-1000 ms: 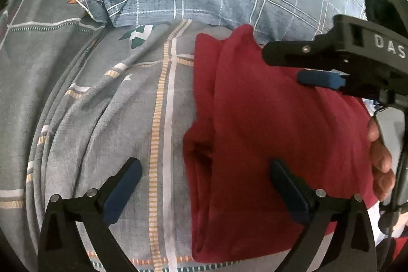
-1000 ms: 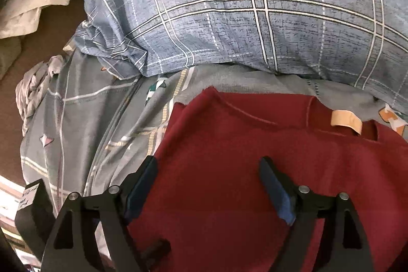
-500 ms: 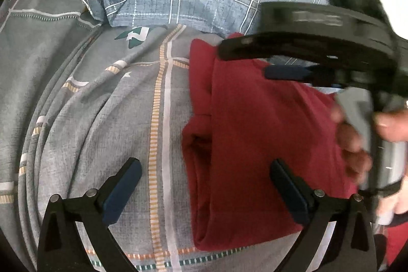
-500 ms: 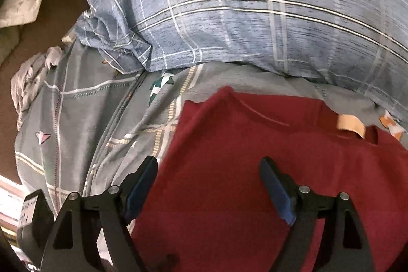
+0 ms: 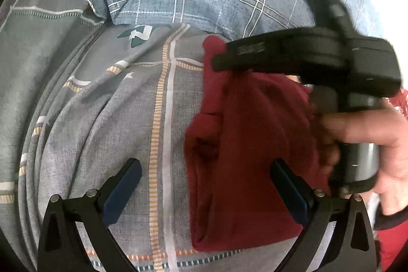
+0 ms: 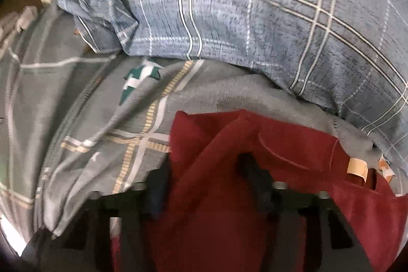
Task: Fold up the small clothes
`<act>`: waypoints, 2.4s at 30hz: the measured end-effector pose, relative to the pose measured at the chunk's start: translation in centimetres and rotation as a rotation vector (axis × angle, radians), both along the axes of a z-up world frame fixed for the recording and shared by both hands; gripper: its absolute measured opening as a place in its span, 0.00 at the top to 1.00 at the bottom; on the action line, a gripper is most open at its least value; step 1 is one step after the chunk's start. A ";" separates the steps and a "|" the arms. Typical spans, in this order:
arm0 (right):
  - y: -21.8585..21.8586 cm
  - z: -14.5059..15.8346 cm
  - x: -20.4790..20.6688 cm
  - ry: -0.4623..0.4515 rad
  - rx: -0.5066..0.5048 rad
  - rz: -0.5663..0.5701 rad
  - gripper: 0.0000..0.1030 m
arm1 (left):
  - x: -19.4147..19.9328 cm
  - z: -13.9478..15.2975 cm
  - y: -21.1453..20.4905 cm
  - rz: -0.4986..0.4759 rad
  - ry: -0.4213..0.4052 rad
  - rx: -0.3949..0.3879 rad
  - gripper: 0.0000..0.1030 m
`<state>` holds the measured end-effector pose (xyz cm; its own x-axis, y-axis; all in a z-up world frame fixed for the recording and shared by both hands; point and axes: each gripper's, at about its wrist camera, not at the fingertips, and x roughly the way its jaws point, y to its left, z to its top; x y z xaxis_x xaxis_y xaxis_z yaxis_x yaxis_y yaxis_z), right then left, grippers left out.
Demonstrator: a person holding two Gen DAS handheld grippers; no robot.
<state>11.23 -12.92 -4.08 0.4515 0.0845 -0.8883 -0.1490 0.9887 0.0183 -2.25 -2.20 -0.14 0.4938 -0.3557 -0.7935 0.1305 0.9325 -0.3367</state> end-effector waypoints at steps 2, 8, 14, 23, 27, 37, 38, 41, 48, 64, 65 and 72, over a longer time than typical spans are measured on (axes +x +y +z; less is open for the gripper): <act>-0.8 0.5 -0.5 -0.005 0.046 -0.005 0.75 | 0.1 0.0 -0.3 0.003 -0.002 0.013 0.02; -1.2 0.9 -0.9 -0.013 0.064 -0.007 0.78 | -0.2 0.3 -0.9 0.003 -0.006 0.040 0.03; -1.6 0.7 -1.3 -0.019 0.100 -0.009 0.78 | -0.3 0.4 -0.8 0.001 -0.006 0.054 0.05; -2.7 1.5 -1.8 -0.025 0.188 -0.016 0.81 | -0.2 0.6 -0.5 0.003 -0.018 0.060 0.11; -3.6 1.7 -2.4 -0.024 0.238 -0.023 0.83 | -0.1 0.7 -1.0 -0.015 -0.037 0.072 0.15; -3.1 1.5 -1.9 -0.016 0.232 -0.015 0.84 | 0.0 0.7 -1.3 -0.075 -0.035 0.020 0.61; -2.8 1.4 -1.8 -0.012 0.217 -0.011 0.84 | 0.1 0.7 -1.1 -0.074 -0.032 0.011 0.62; -1.5 0.9 -1.0 0.002 0.150 0.012 0.82 | 0.2 0.5 -0.9 -0.076 -0.026 0.011 0.61; 1.2 -0.5 0.7 0.007 -0.014 0.025 0.54 | 0.5 0.5 -0.6 -0.045 -0.026 0.031 0.41; -8.3 7.3 -5.4 -0.132 0.339 -0.067 0.88 | -2.2 6.0 -3.4 -0.140 -0.133 0.009 0.85; -9.1 7.9 -5.8 -0.141 0.364 -0.075 0.88 | -2.6 6.8 -4.1 -0.155 -0.151 0.017 0.86; -15.1 12.3 -9.7 -0.218 0.369 -0.114 0.88 | -5.1 12.3 -11.0 -0.325 -0.234 0.011 0.87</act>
<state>1.54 -28.06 8.27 0.6500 0.3171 -0.6906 -0.0788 0.9320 0.3538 -7.33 -13.15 12.15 0.5250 -0.5151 -0.6775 0.4917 0.8333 -0.2526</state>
